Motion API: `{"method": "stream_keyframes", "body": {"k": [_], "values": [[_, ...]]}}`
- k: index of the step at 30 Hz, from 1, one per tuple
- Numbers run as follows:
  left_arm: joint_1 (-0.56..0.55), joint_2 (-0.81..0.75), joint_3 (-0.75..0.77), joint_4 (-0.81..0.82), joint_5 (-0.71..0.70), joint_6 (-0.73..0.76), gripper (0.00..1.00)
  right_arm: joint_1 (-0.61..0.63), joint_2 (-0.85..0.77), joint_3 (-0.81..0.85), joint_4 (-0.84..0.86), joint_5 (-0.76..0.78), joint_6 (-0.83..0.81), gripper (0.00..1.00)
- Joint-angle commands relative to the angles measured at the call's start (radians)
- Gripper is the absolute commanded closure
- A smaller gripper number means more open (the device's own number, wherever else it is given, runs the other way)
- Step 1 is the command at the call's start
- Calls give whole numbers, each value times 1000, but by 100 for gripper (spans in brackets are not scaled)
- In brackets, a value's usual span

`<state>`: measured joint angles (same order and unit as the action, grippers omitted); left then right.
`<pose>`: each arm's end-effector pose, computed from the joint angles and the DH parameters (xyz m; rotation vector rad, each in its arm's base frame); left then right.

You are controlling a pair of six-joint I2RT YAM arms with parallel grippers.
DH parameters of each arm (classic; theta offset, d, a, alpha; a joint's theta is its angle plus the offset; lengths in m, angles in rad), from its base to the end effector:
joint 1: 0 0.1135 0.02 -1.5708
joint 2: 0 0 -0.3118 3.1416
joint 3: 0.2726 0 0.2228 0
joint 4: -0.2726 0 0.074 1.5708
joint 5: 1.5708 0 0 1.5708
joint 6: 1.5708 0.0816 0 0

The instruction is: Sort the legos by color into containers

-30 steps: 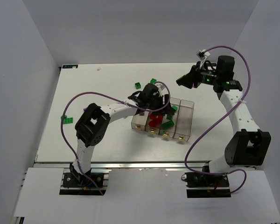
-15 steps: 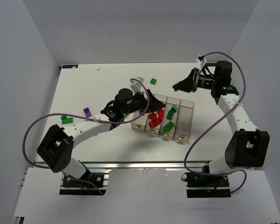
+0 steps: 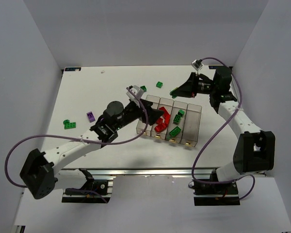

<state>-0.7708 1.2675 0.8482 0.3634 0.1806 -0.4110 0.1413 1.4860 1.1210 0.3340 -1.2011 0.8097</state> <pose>0.2059 -0.2204 0.3699 0.4543 1.6719 -1.0392 0.3050 0.1202 0.4004 -0.4648 1.8056 1.6352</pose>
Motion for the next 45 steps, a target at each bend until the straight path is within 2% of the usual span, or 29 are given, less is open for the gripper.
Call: {"method": "stream_keyframes", "body": {"k": [1, 3, 6, 11, 24, 31, 38, 41, 45], "values": [[-35, -98, -32, 2, -41, 368, 12, 21, -3, -10, 102, -22, 127, 100], [-45, -114, -31, -18, -43, 498, 10, 35, -9, -15, 109, -17, 146, 100], [-65, -99, -6, -46, -58, 610, 9, 69, -18, -21, 80, 6, 158, 100], [-125, -51, 43, -90, -131, 739, 8, 152, -39, -6, 62, 26, 158, 100], [-133, -51, 74, -66, -201, 719, 9, 216, -44, -21, 13, 43, 109, 100], [-136, -36, 104, -76, -182, 667, 20, 227, -55, -26, -10, 55, 89, 100], [-137, -39, 114, -63, -182, 614, 26, 225, -52, -26, -23, 57, 86, 100], [-139, -31, 120, -73, -179, 606, 33, 227, -52, -27, -21, 63, 94, 100], [-139, -30, 120, -87, -138, 594, 53, 227, -52, -29, 2, 63, 121, 100]]}}
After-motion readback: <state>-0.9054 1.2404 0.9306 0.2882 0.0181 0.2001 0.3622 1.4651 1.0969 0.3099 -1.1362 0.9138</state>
